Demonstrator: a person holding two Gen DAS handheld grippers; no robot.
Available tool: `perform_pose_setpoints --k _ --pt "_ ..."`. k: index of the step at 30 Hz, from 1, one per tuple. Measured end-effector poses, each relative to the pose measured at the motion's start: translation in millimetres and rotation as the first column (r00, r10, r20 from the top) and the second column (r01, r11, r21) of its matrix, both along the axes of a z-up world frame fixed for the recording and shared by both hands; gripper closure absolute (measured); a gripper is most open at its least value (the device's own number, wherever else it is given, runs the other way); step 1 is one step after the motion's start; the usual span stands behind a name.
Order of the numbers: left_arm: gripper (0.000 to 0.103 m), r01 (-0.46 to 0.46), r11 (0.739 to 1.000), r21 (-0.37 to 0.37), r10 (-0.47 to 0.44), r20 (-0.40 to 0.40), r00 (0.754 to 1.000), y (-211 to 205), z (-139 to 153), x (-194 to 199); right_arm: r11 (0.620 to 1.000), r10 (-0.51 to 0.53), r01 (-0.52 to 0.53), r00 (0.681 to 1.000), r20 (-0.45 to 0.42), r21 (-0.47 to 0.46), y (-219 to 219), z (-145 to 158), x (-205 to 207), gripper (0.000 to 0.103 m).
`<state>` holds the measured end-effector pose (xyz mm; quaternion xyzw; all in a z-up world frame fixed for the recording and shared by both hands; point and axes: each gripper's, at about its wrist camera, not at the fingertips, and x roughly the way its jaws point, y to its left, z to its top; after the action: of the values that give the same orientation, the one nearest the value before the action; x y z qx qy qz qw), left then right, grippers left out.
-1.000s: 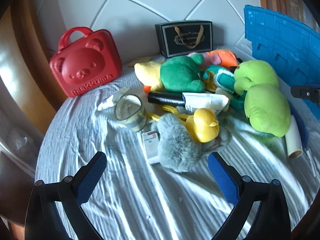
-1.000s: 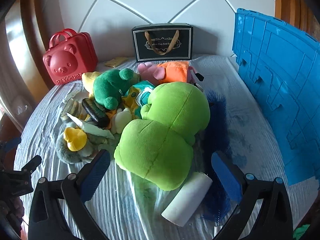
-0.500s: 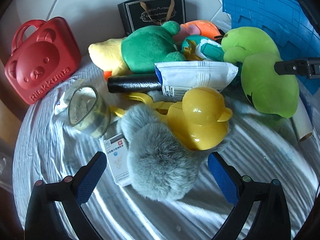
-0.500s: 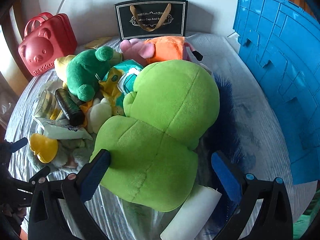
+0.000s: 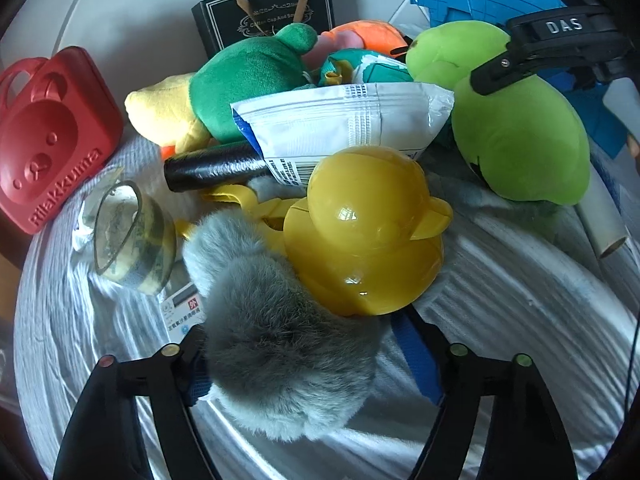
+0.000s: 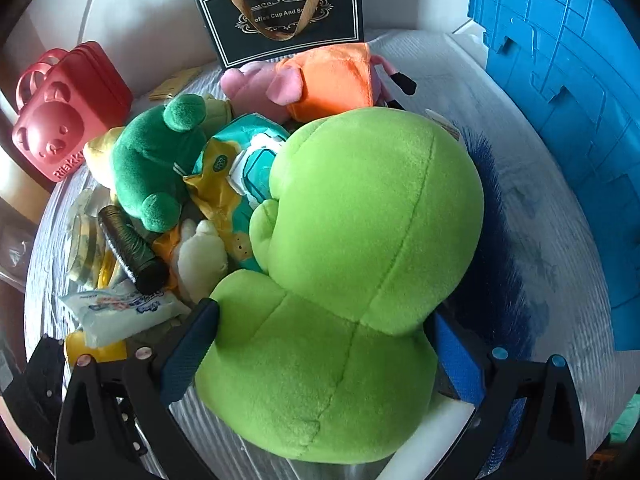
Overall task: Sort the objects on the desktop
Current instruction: 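Grasp grey fluffy plush with left tool while right tool grasps green frog, then lift the grey plush with the left tool while the right tool lifts the green frog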
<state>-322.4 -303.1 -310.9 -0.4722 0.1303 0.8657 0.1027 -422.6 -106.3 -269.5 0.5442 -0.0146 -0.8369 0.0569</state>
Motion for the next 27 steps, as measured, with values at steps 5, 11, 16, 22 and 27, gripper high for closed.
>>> perform_pose_setpoints --k 5,11,16,22,27 --pt "0.054 -0.014 1.0 0.005 0.014 0.01 1.0 -6 -2 1 1.0 0.006 -0.006 1.0 -0.019 0.024 -4 -18 -13 0.0" --pt "0.061 -0.032 0.999 0.022 0.032 0.008 0.999 -13 6 9 0.988 0.124 -0.111 0.985 -0.12 0.109 -19 -4 9 0.023" --pt "0.061 -0.055 0.998 0.037 0.056 -0.024 0.998 -20 26 26 0.986 0.163 -0.156 0.973 -0.166 0.054 -15 8 34 0.031" --pt "0.061 -0.046 0.998 0.03 0.049 -0.083 0.995 -31 63 40 0.987 0.161 -0.163 0.962 -0.222 0.006 -9 34 52 0.032" --pt "0.062 -0.039 0.998 0.05 0.045 -0.116 0.992 -33 95 51 0.985 0.154 -0.17 0.946 -0.285 -0.032 -5 67 64 0.035"
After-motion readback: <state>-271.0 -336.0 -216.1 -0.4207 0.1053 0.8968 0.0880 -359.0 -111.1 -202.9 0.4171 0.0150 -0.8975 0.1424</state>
